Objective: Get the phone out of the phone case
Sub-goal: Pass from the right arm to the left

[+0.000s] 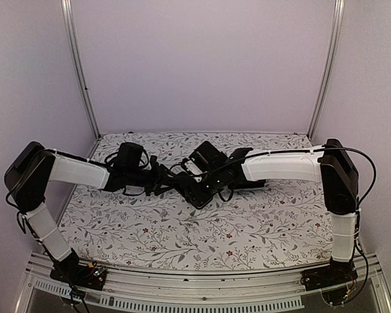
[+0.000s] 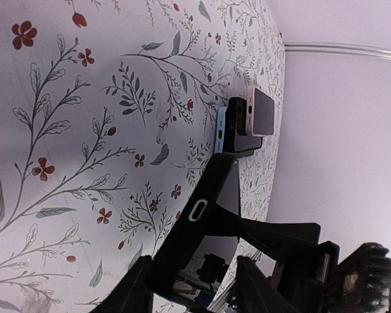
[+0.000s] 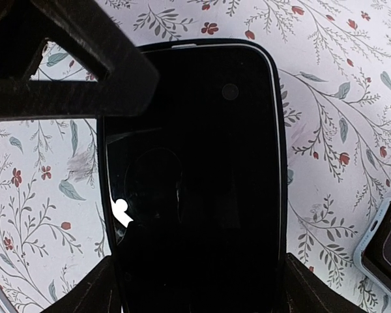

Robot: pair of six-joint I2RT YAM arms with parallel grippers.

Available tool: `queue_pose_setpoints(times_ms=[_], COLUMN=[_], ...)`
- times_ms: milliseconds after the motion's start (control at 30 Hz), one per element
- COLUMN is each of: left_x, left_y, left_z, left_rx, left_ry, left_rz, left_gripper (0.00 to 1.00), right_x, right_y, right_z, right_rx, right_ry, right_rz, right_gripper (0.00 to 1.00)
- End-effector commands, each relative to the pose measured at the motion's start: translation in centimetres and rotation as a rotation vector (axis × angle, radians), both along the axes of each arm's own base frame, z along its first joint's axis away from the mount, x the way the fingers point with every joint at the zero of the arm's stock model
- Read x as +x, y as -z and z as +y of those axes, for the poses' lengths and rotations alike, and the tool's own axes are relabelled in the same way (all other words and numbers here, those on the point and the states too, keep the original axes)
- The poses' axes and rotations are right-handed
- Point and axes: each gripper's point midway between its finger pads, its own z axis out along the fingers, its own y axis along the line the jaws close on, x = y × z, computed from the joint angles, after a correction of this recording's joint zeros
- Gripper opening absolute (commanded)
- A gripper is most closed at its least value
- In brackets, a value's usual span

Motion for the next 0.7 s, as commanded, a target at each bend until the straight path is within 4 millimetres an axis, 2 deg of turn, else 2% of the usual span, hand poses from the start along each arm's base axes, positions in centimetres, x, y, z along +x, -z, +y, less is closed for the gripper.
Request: queue_pose_setpoints(times_ms=[0,267,500,567,667], left_x=[0.8,1.3,1.6,1.6,1.6], left_y=[-2.4,-4.7,-8.0,-8.9,-10.9], left_z=[-1.4,-2.2,-2.5,-2.5,-2.2], left_rx=[-0.055,-0.121,-0.191,-0.217,-0.276], left_ry=[0.039,0.065,0.088,0.098,0.105], left_rz=[-0.062,-0.13,-0.225,-0.251,-0.301], left_gripper=[0.35,0.21,0.0,0.0,0.0], right_x=[1.0,0.7,0.4,0.2,0.4], right_y=[-6.7,-9.2,-11.1,-12.2,-13.4], right_z=[1.8,2.0,1.5,1.4,0.9], right_rx=[0.14,0.211,0.306,0.347,0.407], right_ry=[-0.005,-0.032,-0.069,-0.085,-0.096], right_rz=[-0.104,-0.095,-0.048,-0.048,-0.034], right_gripper=[0.28,0.3,0.37,0.45,0.69])
